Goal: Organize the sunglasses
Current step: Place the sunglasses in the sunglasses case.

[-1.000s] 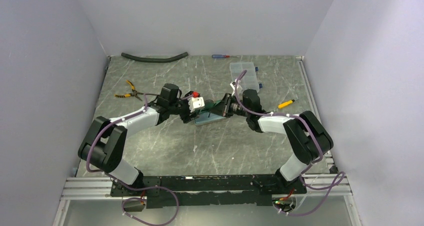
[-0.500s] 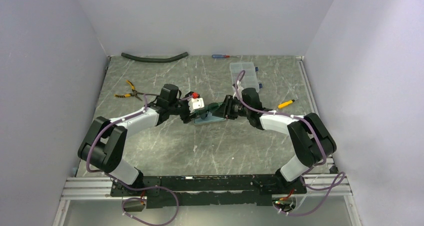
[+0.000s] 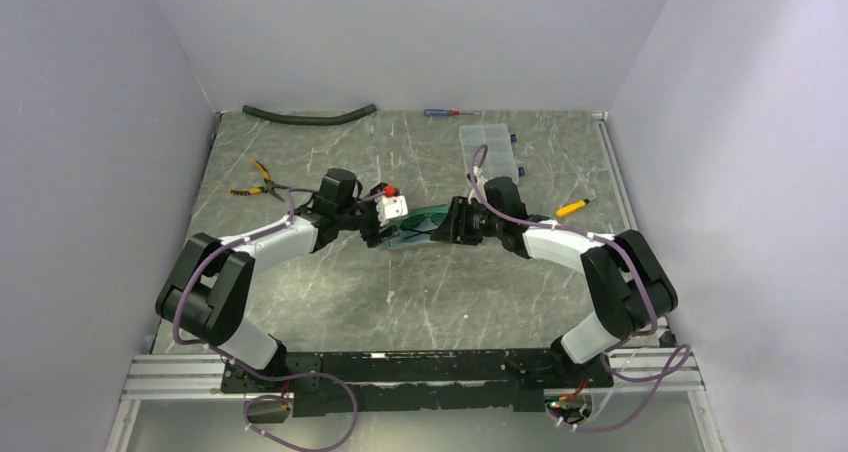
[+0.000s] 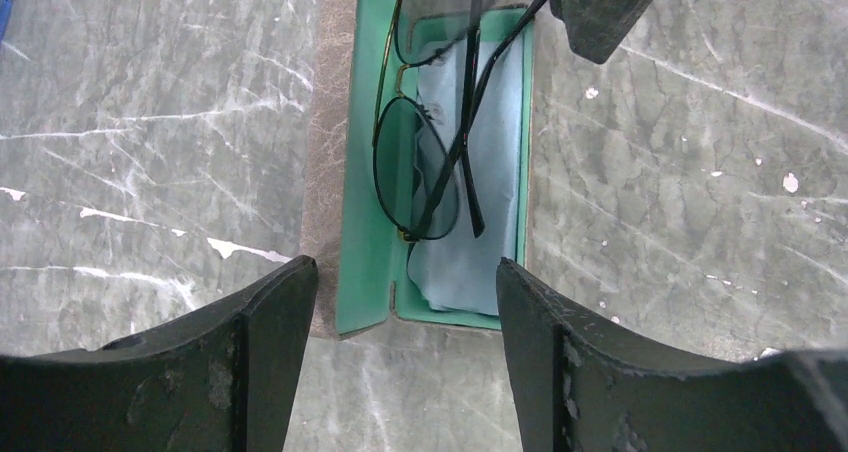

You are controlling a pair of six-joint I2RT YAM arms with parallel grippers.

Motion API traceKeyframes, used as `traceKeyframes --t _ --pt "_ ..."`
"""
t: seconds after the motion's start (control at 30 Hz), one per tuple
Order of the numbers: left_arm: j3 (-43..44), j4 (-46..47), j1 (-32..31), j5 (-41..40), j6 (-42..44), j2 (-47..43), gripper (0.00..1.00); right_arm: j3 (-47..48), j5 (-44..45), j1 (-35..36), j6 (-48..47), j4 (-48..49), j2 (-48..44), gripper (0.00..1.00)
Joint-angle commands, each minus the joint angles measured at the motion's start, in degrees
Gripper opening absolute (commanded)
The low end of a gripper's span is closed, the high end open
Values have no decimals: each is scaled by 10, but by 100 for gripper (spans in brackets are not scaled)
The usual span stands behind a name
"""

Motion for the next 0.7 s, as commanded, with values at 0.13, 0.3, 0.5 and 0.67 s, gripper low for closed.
traceKeyframes --t 0.13,0.3,0.5,0.67 --pt "-26 13 -12 26 -26 9 70 48 7 -11 -65 -126 -52 56" --pt "-29 14 -12 24 -19 -2 68 68 5 -33 -83 -194 -89 58" --pt "-25 60 -30 -5 -4 -3 62 61 -2 -110 -37 -166 -108 55" --pt "-21 106 -61 -54 7 29 56 88 -11 -124 9 -105 -19 52"
